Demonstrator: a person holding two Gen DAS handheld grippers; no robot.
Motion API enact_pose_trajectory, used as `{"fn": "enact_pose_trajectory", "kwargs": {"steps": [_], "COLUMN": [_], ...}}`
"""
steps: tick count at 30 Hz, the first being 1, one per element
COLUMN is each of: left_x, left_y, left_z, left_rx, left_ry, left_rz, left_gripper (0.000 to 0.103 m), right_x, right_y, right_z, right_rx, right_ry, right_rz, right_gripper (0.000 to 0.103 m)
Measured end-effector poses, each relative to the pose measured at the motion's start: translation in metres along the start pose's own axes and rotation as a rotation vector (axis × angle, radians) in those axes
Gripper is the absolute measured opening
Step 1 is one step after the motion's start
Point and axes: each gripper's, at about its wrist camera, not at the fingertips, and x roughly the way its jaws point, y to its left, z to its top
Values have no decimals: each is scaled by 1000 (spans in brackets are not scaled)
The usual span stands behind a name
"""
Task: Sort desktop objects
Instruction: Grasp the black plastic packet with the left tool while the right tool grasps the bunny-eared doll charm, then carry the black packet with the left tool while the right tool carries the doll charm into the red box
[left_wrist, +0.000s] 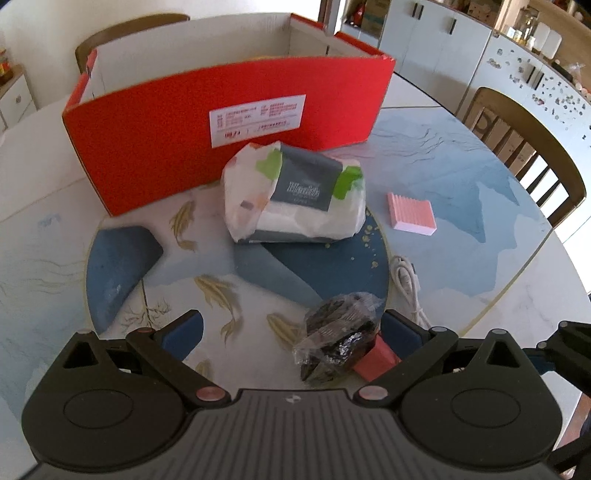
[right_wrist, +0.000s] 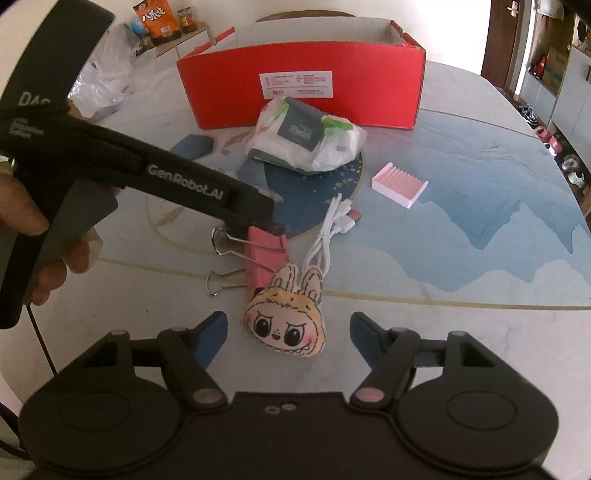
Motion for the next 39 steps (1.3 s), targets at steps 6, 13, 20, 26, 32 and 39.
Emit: {"fn": "enact_pose_trajectory", "kwargs": {"steps": [6,13,20,26,32,39], "left_x": [5,3,1,-2,-9,-24], "left_y": [2,1,2,7,10,11], "left_z": [1,-1,-1,-3,-5,-4], "left_rx": [-10,-12,-45,-73,-84,-81], "left_ry": [21,7,12,7,-8,-35], "left_rz": [-10,-51,-109,-124,-124,-131], "left_gripper": [102,81,47,39,38,38], "right_x": [4,7,7,4,-1,-13], "right_y": [0,-1,-2,-4,-8,-15], "right_z": [0,-1,0,0,0,4], "right_rx": [-5,0,19,33,50,61], "right_ry": [18,25,18,5,-12,-35], "right_rz": [7,10,12,7,8,6], "right_gripper": [61,55,49,47,46,46]}}
